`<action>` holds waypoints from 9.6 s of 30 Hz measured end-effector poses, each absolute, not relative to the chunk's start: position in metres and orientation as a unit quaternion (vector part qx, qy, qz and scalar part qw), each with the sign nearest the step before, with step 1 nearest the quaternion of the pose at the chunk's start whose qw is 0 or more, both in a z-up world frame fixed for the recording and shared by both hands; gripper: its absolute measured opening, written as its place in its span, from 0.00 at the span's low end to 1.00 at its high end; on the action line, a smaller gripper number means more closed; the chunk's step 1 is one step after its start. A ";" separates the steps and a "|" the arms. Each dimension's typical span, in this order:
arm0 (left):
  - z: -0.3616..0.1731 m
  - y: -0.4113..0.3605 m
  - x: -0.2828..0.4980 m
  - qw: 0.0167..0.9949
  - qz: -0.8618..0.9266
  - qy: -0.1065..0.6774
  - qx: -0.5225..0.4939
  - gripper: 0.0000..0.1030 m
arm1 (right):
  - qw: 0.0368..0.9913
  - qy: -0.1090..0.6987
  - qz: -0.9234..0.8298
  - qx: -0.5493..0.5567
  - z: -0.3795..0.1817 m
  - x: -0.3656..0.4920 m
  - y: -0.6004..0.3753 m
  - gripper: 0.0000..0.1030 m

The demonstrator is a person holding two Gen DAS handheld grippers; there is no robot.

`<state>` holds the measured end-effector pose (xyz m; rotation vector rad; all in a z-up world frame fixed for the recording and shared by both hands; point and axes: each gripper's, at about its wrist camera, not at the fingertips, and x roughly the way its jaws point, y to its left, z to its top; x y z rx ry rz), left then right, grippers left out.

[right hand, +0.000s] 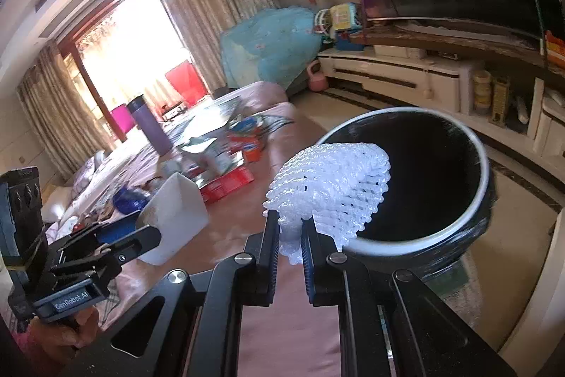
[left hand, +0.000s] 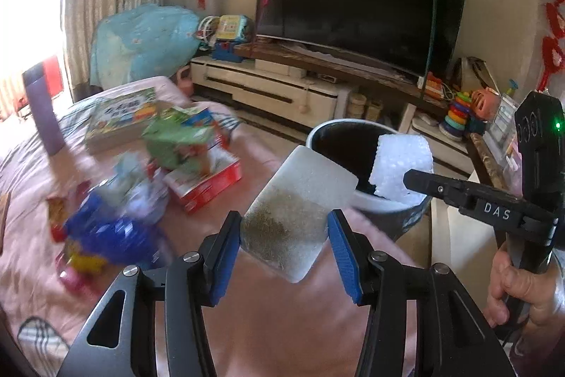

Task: Collect trash
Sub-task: 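Carry both items over the bin and open both tools to drop them, then grasp the blue snack bag with right tool while left tool grasps yellow wrapper, then carry both bags over the bin and open both tools to drop them, then grasp the red chip bag with left tool while right tool grasps crumpled tissue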

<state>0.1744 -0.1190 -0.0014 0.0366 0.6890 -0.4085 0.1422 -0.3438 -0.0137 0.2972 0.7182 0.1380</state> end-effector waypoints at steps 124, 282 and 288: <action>-0.045 0.035 0.228 0.921 -0.082 0.380 -0.018 0.63 | 0.887 0.383 0.205 0.155 -0.048 0.169 -0.228 0.05; -0.021 0.011 0.198 0.916 -0.166 0.350 -0.108 0.00 | 0.906 0.341 0.165 0.187 -0.028 0.166 -0.258 0.07; -0.015 -0.017 0.195 0.914 -0.197 0.345 -0.082 0.00 | 0.914 0.330 0.126 0.200 -0.025 0.147 -0.298 0.07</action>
